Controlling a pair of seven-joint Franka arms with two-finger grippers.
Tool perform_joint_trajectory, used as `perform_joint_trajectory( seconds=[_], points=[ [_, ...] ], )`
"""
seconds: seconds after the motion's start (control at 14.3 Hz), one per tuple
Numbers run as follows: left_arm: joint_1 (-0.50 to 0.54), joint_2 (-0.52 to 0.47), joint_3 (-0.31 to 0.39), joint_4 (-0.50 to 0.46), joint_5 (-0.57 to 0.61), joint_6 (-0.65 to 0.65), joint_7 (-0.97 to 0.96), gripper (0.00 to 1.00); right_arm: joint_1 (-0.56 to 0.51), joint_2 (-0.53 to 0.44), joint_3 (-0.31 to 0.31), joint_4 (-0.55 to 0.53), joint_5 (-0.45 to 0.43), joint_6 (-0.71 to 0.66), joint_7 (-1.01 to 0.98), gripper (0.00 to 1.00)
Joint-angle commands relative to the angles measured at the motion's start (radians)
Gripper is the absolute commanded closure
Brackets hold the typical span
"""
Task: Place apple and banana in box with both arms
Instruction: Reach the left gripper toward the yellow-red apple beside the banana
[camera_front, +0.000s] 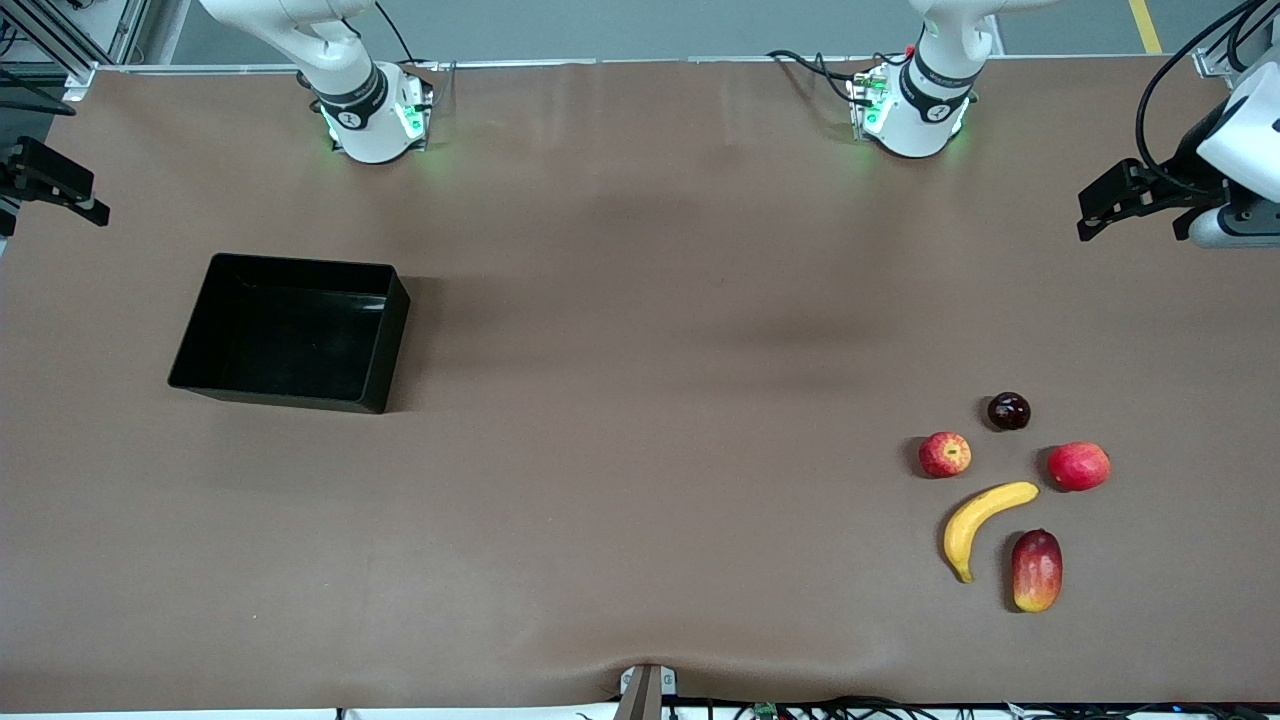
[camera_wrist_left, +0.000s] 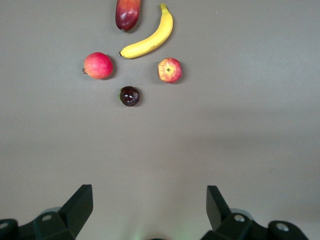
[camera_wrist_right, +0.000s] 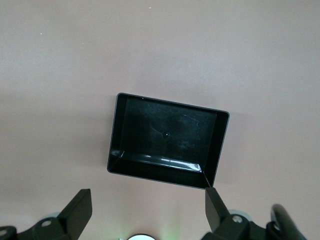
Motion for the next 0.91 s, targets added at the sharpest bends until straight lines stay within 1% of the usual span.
perform_joint_trajectory(
  seconds=[0.0,0.28,0.35,0.42,0.49,0.63,0.77,0.84],
  points=[
    [0.001,0.008,-0.004,0.033,0.019,-0.024,-0.012,0.00,0.003,-0.007,-0.002,-0.001,-0.014,-0.006,0.013,0.00],
    [0.004,0.023,0.001,0.042,0.024,-0.024,-0.003,0.00,0.003,-0.007,-0.002,-0.001,-0.014,-0.006,0.013,0.00],
    [0.004,0.049,0.005,0.048,0.025,-0.024,-0.003,0.00,0.003,-0.007,-0.002,-0.001,-0.014,-0.006,0.013,0.00],
    [0.002,0.090,0.005,0.083,0.045,-0.024,0.002,0.00,0.003,-0.007,-0.002,-0.001,-0.014,-0.006,0.013,0.00],
    [0.001,0.123,0.001,0.089,0.071,-0.024,0.005,0.00,0.002,-0.007,-0.003,-0.001,-0.014,-0.007,0.013,0.00],
    [-0.015,0.192,-0.005,0.086,0.082,-0.017,-0.004,0.00,-0.006,-0.005,-0.003,0.001,-0.014,-0.006,0.012,0.00],
    [-0.047,0.259,-0.007,0.076,0.084,0.029,-0.017,0.00,-0.009,-0.002,-0.003,0.006,-0.012,-0.004,0.009,0.00],
    [-0.045,0.287,-0.007,0.062,0.090,0.063,-0.017,0.00,-0.010,0.002,-0.003,0.010,-0.009,-0.003,0.006,0.00]
  ],
)
